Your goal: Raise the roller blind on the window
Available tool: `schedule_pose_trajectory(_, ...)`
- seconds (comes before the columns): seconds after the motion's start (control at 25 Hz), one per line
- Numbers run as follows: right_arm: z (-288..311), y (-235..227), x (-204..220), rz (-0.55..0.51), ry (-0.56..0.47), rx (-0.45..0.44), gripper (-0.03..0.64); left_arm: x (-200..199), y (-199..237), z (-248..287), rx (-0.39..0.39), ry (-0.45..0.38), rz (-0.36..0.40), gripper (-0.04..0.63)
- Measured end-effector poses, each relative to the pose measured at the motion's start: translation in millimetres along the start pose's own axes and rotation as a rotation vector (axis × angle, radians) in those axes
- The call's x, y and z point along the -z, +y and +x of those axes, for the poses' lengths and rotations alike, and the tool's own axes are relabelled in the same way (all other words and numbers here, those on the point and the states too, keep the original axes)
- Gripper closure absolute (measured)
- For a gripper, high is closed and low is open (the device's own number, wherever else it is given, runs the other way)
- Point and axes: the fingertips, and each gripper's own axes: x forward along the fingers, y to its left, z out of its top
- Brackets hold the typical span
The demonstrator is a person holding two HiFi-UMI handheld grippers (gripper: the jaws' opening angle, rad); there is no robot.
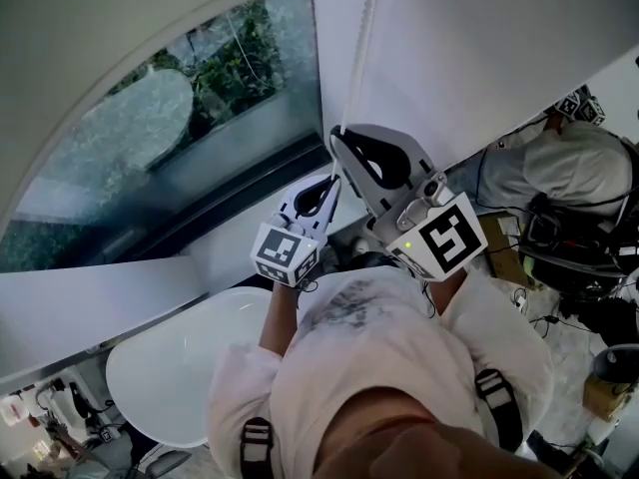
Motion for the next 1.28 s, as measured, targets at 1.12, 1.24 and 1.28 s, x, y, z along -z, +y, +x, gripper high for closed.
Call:
schedule_pose_trajectory(1.12,-11.2,14.2,95.0,0.035,0.122,0.004,0.555,104.2,13.8,3.7,-0.007,0.162,-0.080,0.584)
schedule_pose_trajectory(1.24,-13.7,16.4,108.4,0.048,0.148,0.003,0.555,116.5,14.5,3.6,-0.007,0.176,-0.094,0.584)
schedule_pose_trajectory(1.28,-14.5,16.9,112.4,0.052,0.156,0.002,0.555,120.3,15.1,3.6,-0.008,0.180,-0.100,0.584)
